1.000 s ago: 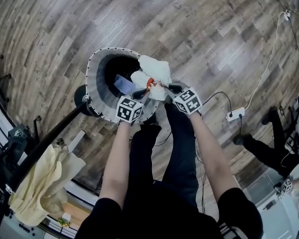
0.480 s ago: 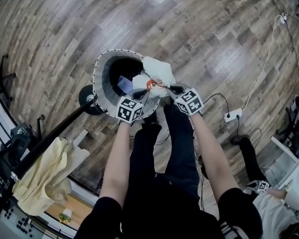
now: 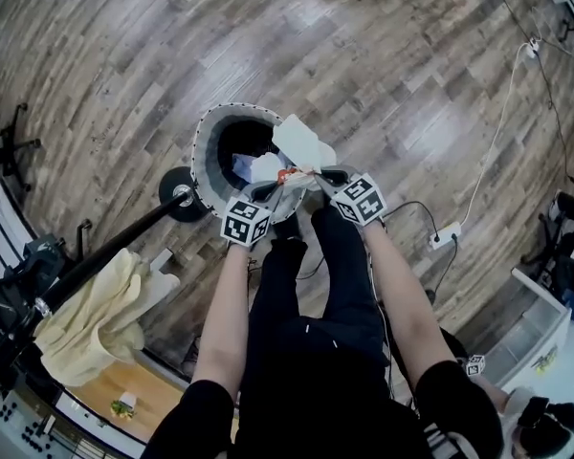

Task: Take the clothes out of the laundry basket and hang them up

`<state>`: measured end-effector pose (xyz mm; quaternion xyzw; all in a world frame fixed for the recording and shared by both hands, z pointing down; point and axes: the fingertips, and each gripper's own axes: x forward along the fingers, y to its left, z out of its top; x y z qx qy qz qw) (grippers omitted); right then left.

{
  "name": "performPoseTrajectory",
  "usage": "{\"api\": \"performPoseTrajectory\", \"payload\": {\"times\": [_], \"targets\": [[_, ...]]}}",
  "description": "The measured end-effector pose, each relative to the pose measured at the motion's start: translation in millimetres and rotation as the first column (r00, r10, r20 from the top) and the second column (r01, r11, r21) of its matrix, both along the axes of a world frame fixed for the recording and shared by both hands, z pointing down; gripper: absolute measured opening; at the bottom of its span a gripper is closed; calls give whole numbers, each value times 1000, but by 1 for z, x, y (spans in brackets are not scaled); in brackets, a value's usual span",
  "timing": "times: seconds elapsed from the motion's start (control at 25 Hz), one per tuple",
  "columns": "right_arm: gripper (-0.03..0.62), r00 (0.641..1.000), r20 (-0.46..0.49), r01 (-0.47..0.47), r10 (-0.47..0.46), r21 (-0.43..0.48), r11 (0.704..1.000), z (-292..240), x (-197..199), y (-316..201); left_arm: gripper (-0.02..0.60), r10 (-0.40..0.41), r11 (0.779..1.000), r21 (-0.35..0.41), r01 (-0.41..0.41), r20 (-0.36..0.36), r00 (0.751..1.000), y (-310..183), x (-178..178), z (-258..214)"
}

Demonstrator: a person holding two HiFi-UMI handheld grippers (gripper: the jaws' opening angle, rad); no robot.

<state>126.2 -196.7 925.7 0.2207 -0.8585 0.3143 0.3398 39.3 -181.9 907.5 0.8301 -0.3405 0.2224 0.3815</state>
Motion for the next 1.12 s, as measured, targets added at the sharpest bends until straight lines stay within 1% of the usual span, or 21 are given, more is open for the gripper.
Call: {"api": "performPoseTrajectory", "payload": {"times": [0.16, 0.52, 0.72, 0.96, 1.12], "targets": [[35, 1000, 5, 14, -14, 7, 1000, -28, -4, 2, 31, -39, 999, 1, 39, -6, 999, 3, -4, -27], [35, 999, 15, 32, -33, 11, 999, -79, -11, 6, 31, -58, 998, 15, 58, 7, 998, 12, -11, -82], [35, 996, 29, 83, -84, 52, 995, -115, -18, 1, 31, -100, 994, 46, 99, 17, 995, 8, -19, -115], [35, 984, 56, 162, -168, 98, 982, -158, -27, -7, 31, -175, 981, 93, 172, 21, 984, 10, -25, -162], [35, 969, 78, 221, -232, 129, 967, -186, -40, -18, 31, -255, 961, 117, 251, 17, 967, 11, -32, -189]]}}
